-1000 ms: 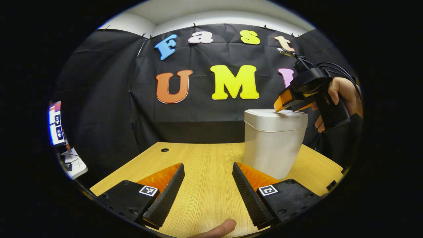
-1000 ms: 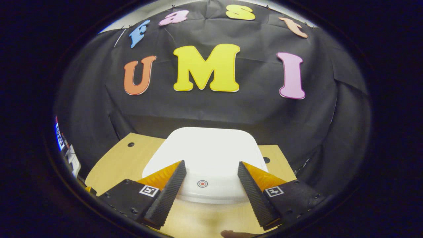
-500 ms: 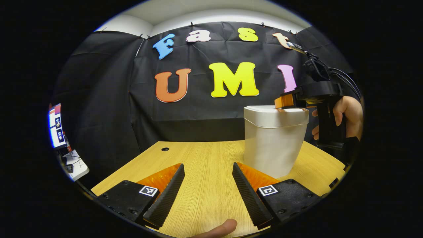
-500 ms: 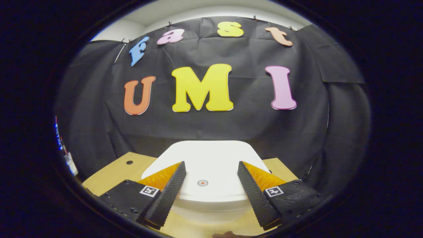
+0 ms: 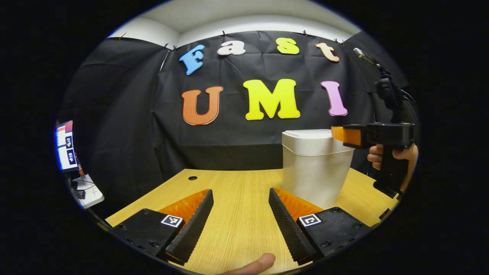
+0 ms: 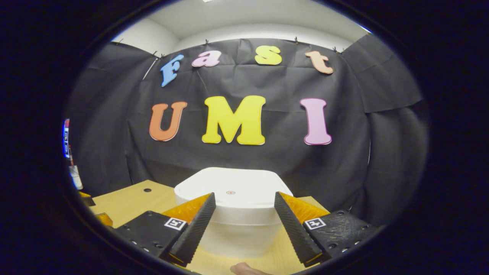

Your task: Press the lid of the desktop garbage bin to open it, pick up the crumpled paper on the desktop and throw it into the bin, then pick up the pop can on the desktop and drop it into the bin, and finally close the garbage bin lid.

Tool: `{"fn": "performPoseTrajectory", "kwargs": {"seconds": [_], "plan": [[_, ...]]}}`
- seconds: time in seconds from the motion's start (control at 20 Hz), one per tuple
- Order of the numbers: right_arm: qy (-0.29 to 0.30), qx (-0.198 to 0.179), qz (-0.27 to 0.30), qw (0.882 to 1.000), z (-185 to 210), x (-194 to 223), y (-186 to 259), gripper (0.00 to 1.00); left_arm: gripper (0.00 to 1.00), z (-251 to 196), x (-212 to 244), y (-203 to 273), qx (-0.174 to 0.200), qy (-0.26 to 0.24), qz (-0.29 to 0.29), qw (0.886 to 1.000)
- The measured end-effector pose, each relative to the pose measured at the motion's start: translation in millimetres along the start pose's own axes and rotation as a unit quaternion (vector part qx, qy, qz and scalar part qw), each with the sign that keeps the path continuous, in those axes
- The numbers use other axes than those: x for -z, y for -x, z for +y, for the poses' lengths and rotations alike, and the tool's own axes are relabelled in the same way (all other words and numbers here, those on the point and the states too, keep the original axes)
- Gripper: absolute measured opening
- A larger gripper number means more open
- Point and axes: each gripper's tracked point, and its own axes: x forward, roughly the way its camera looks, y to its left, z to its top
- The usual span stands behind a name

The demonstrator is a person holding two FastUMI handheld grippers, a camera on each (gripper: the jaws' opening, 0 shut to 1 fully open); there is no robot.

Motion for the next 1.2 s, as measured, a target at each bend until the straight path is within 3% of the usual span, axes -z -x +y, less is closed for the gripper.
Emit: {"fn": "performPoseTrajectory", "kwargs": {"seconds": [0.2,0.25,0.45,0.65,1.2], "plan": [[0.071,0.012,-0.051,0.996,-10.1,0.1,51.3,0.93,0.94,-8.6,0.7,-0.1,0.006,0.006,-0.002,1.000],[0.072,0.008,-0.061,0.995,-9.7,2.8,63.7,0.97,0.94,-9.1,0.3,-0.5,0.002,0.008,-0.003,1.000],[0.057,-0.019,-0.082,0.995,-11.7,17.4,97.5,0.98,0.94,-28.6,1.2,0.6,0.016,0.018,-0.011,1.000],[0.052,-0.021,-0.074,0.996,-22.3,41.9,108.3,0.95,0.94,-42.1,6.7,-0.1,0.015,-0.015,-0.011,1.000],[-0.007,-0.001,-0.066,0.998,-71.3,59.7,110.9,0.97,0.94,-55.4,21.9,-3.2,0.010,-0.002,-0.001,1.000]]}}
